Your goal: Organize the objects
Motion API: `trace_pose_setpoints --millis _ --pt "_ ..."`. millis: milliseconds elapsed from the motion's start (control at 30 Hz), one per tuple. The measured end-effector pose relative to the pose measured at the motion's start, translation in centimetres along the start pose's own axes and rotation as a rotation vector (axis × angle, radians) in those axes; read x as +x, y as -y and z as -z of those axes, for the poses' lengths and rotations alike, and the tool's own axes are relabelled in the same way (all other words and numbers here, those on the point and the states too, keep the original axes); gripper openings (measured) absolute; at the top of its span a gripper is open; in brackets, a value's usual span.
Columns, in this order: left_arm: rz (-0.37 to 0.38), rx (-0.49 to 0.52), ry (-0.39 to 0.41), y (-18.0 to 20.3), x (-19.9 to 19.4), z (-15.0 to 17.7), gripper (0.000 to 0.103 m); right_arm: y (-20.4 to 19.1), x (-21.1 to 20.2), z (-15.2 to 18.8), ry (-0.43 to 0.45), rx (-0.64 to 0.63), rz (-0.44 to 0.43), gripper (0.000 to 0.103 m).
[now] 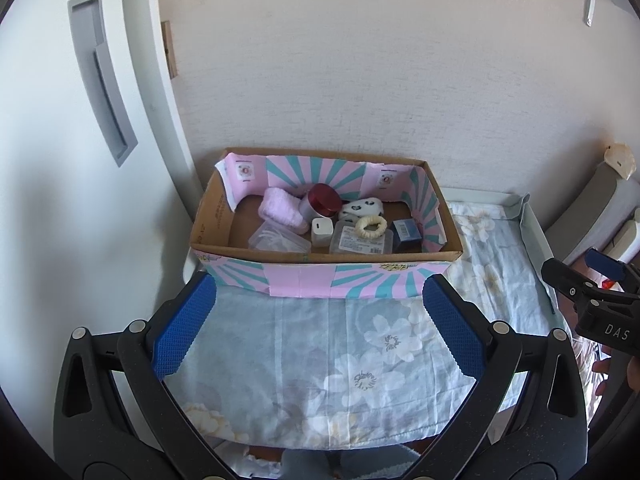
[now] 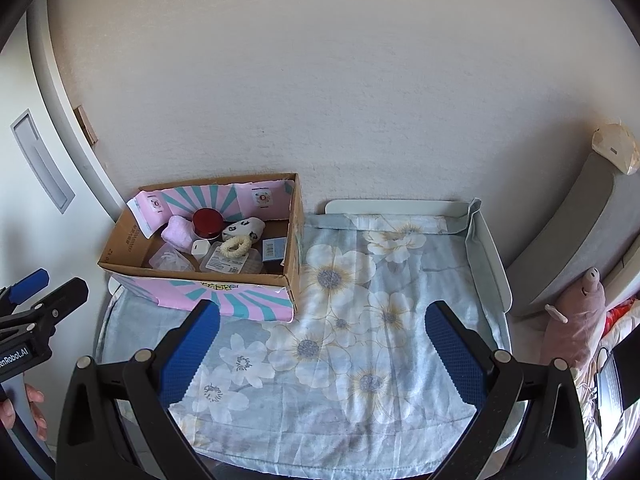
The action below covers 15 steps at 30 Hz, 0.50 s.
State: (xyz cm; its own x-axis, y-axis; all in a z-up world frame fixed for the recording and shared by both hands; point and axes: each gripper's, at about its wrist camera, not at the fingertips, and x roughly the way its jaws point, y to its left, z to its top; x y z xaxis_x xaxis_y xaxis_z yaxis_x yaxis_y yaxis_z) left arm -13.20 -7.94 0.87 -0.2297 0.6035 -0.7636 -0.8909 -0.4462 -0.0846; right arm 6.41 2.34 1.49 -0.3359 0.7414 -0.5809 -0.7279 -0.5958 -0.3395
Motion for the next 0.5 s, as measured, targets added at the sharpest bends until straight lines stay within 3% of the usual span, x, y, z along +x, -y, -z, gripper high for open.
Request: trace_pose_setpoints --millis 500 --pt "-0.009 -0.002 0.008 -0.20 0.14 -0.11 0.103 -0.14 0.22 -0.22 0.000 -0.004 0.001 0.102"
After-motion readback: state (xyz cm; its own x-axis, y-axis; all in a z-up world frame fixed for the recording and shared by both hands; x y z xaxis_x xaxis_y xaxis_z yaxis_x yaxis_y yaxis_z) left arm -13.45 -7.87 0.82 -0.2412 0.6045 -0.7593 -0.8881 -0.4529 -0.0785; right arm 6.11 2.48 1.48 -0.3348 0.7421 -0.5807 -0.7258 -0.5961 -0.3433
